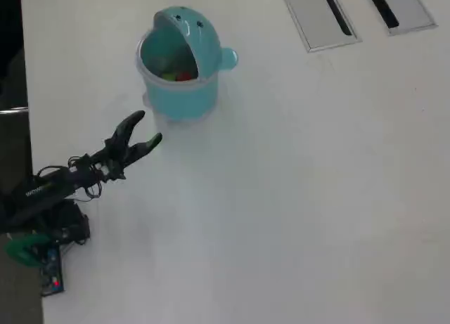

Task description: Grasp RGB lego blocks and put them in the bin one by one.

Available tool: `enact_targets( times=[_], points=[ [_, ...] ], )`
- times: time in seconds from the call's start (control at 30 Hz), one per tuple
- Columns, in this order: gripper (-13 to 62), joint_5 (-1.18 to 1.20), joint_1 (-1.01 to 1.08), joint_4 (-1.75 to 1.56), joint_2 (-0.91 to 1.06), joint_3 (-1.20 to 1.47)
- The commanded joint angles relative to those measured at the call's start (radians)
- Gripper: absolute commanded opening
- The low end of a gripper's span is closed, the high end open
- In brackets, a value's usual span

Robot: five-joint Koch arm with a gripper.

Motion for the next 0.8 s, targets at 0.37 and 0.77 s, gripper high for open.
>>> enact_targets(
  times=[0.37,0.77],
  points=[
    [29.9,0.218,0.178,-0.466,0.075,0.224],
    [29.8,0.285,0.204,-0.805,0.078,0.522]
  ],
)
